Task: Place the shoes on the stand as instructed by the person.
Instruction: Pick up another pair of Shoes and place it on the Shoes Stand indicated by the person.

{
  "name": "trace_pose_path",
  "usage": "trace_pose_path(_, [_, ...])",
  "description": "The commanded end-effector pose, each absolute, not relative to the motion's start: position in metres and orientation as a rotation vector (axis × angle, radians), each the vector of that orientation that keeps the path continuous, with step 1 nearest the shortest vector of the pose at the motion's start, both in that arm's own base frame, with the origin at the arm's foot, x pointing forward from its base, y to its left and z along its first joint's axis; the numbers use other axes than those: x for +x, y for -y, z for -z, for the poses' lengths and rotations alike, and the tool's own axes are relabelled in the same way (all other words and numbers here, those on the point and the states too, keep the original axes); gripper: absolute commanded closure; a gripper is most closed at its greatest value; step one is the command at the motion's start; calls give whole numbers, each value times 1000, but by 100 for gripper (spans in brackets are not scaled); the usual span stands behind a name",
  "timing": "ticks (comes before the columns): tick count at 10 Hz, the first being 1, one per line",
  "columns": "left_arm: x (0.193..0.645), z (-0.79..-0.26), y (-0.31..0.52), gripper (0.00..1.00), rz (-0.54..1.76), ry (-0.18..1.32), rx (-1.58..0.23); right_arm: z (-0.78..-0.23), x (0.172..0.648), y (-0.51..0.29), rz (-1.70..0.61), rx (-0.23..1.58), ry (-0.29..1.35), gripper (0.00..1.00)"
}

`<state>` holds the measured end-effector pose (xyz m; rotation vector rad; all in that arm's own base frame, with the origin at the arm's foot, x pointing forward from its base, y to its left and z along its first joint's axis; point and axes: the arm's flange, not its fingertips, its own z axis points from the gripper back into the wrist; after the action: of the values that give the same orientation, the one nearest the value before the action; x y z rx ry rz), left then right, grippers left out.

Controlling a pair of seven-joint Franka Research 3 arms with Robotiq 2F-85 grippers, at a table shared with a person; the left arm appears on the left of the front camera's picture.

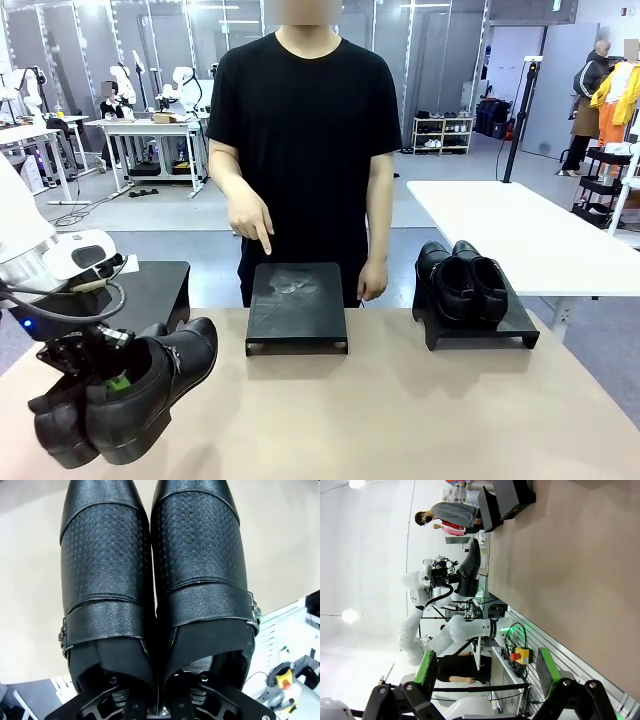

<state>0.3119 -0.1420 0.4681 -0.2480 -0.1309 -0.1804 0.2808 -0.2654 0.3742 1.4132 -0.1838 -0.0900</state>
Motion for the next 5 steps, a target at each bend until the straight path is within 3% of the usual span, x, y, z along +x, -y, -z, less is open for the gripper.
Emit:
trace_pose_path(1, [330,-491,176,91,204,224,-197,-375,278,264,87,1399,185,0])
trace_pose_path(5, [391,-538,252,91,141,313,-159,-375,278,264,87,1399,185,0])
